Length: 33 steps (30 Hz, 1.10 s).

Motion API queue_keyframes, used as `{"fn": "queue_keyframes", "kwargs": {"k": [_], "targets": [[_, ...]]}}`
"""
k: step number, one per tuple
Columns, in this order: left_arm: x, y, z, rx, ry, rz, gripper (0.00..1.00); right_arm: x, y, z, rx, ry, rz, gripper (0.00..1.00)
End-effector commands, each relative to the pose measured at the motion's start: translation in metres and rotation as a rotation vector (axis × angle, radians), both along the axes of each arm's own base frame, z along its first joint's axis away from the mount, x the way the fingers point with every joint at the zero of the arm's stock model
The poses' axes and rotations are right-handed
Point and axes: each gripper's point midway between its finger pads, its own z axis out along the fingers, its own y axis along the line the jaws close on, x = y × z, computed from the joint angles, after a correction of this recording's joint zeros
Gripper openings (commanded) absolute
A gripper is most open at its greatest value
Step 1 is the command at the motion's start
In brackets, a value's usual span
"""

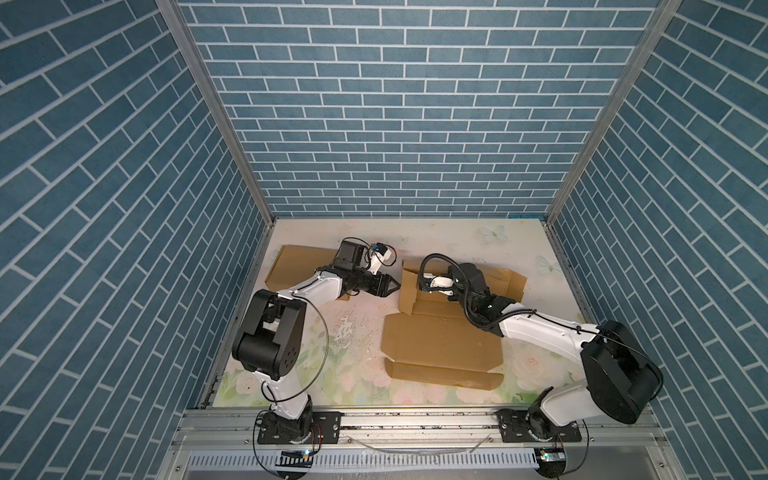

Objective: Fold the paper box

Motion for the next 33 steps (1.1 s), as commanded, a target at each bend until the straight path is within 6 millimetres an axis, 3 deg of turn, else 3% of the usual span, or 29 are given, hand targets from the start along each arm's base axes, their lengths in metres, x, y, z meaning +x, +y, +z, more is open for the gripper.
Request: {"fn": "queue_keyframes", "kwargs": {"k": [1,8,13,17,23,30,33], "targets": [[-0.008,-0.011,0.003,-0.035,0.003,-0.033,0.64,-0.006,0.003,-0.004,-0.015,-0.002,0.029,0.0],[-0.015,-0.01,-0.001,-0.01,0.015,-0.066,0.58,-0.006,0.003,-0.005,-0.016,-0.001,0.029,0.0],[0.004,-0.014,0.002,-0.017,-0.029,-0.026,0.49,-0.005,0.006,-0.005,-0.013,-0.002,0.031,0.0],[0.011,-0.024,0.002,0.002,-0.105,0.009,0.49,-0.007,0.008,-0.006,-0.017,0.007,0.035,0.0],[0.027,-0.009,-0.013,0.118,-0.177,0.181,0.49,-0.01,0.01,-0.006,-0.012,0.009,0.036,0.0],[0.034,-0.009,-0.019,0.256,-0.287,0.342,0.37,-0.01,0.015,-0.004,-0.008,0.006,0.037,0.0],[0.037,0.002,-0.024,0.305,-0.289,0.451,0.24,-0.012,0.016,-0.004,-0.004,0.006,0.04,0.0]]}}
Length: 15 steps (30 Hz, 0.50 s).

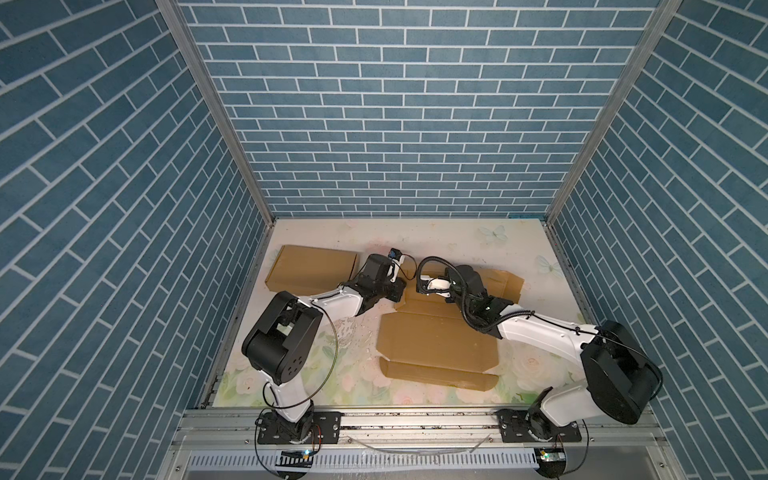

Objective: Fold the paper box

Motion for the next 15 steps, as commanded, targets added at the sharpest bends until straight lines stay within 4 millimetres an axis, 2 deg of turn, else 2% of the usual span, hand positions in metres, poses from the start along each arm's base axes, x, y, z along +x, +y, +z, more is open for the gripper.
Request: {"fn": "queue_keyframes", "kwargs": {"k": [1,4,7,12,14,15], "targets": [[0.014,0.028,-0.008,0.087,-0.054,0.209,0.19,-0.006,0.006,-0.006,-0.003,0.015,0.023,0.0],[0.014,0.034,-0.012,0.154,-0.079,0.27,0.09,-0.006,0.006,-0.005,0.001,0.014,0.021,0.0],[0.012,0.031,-0.019,0.226,-0.093,0.298,0.0,-0.007,0.008,-0.006,0.001,0.014,0.025,0.0],[0.009,0.029,-0.032,0.234,-0.074,0.329,0.0,-0.008,0.01,-0.007,0.001,0.014,0.026,0.0],[0.008,0.027,-0.033,0.22,-0.068,0.317,0.0,-0.008,0.01,-0.007,-0.001,0.014,0.025,0.0],[0.006,0.023,-0.032,0.206,-0.065,0.297,0.03,-0.009,0.009,-0.008,-0.003,0.016,0.025,0.0]]}}
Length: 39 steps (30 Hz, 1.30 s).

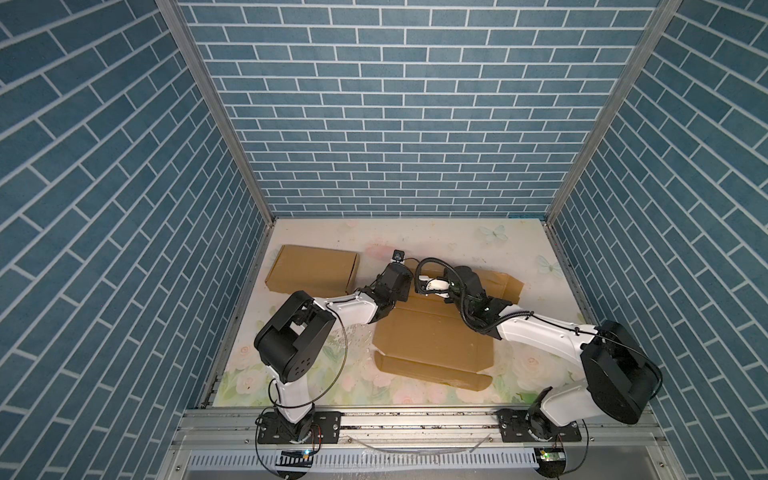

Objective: Fold the paper box

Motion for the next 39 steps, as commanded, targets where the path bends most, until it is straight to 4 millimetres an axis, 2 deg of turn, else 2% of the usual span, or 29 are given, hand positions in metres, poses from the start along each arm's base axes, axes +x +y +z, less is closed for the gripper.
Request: {"fn": "queue_keyframes", "kwargs": {"k": [1,4,10,13,19,22,29,33,36,39], "targets": [[-0.008,0.013,-0.028,0.043,0.065,0.023,0.08,-0.006,0.007,-0.009,-0.001,0.023,0.029,0.0],[-0.016,0.009,-0.02,0.009,0.071,-0.02,0.23,-0.006,0.007,-0.012,-0.004,0.027,0.027,0.0],[-0.037,-0.001,-0.009,-0.074,0.097,-0.114,0.41,-0.005,0.008,-0.013,-0.004,0.026,0.025,0.0],[-0.047,-0.003,-0.011,-0.112,0.125,-0.144,0.46,-0.005,0.008,-0.013,-0.005,0.027,0.026,0.0],[-0.061,0.005,-0.038,-0.128,0.19,-0.11,0.49,-0.005,0.009,-0.012,-0.003,0.026,0.026,0.0],[-0.065,0.004,-0.04,-0.167,0.201,-0.105,0.52,-0.005,0.009,-0.011,-0.004,0.027,0.027,0.0],[-0.077,0.006,-0.043,-0.188,0.221,-0.09,0.52,-0.004,0.011,-0.011,-0.004,0.03,0.03,0.0],[-0.076,0.01,-0.049,-0.152,0.227,-0.074,0.4,-0.003,0.012,-0.01,0.001,0.03,0.031,0.0],[-0.075,0.009,-0.055,-0.142,0.24,-0.077,0.39,-0.003,0.013,-0.008,0.003,0.028,0.034,0.0],[-0.072,0.009,-0.062,-0.12,0.258,-0.066,0.31,-0.003,0.014,-0.007,0.006,0.027,0.036,0.0]]}}
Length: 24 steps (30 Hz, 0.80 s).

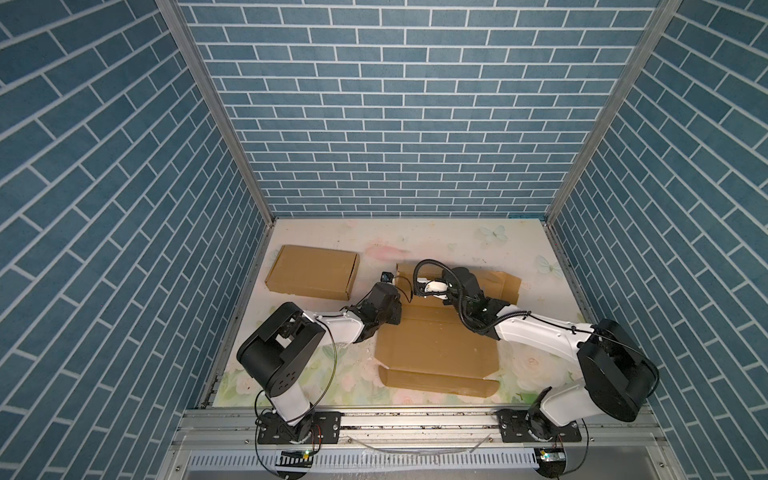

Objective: Fold the paper box

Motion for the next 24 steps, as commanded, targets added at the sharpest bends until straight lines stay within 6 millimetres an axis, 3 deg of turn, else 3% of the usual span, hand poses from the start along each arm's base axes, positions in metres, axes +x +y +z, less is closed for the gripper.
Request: {"fn": "queue_keyframes", "kwargs": {"k": [1,6,10,15,16,19,24], "targets": [[0.0,-0.001,-0.013,0.06,0.04,-0.01,0.27,-0.002,0.01,0.001,0.019,0.012,0.025,0.0],[0.012,0.02,-0.011,0.181,0.03,0.117,0.01,-0.005,0.013,0.011,0.041,0.007,0.027,0.0],[0.02,0.035,-0.008,0.312,0.0,0.233,0.0,-0.01,0.02,0.013,0.053,0.011,0.042,0.0],[0.025,0.021,-0.01,0.296,-0.003,0.217,0.0,-0.013,0.026,0.003,0.039,0.021,0.045,0.0],[0.024,0.017,-0.009,0.275,-0.004,0.2,0.04,-0.013,0.026,0.002,0.04,0.021,0.045,0.0],[0.02,0.009,-0.005,0.22,-0.007,0.144,0.28,-0.014,0.025,-0.001,0.037,0.024,0.046,0.0],[0.013,0.0,0.018,0.103,-0.036,0.062,0.46,-0.014,0.025,-0.004,0.034,0.028,0.046,0.0]]}}
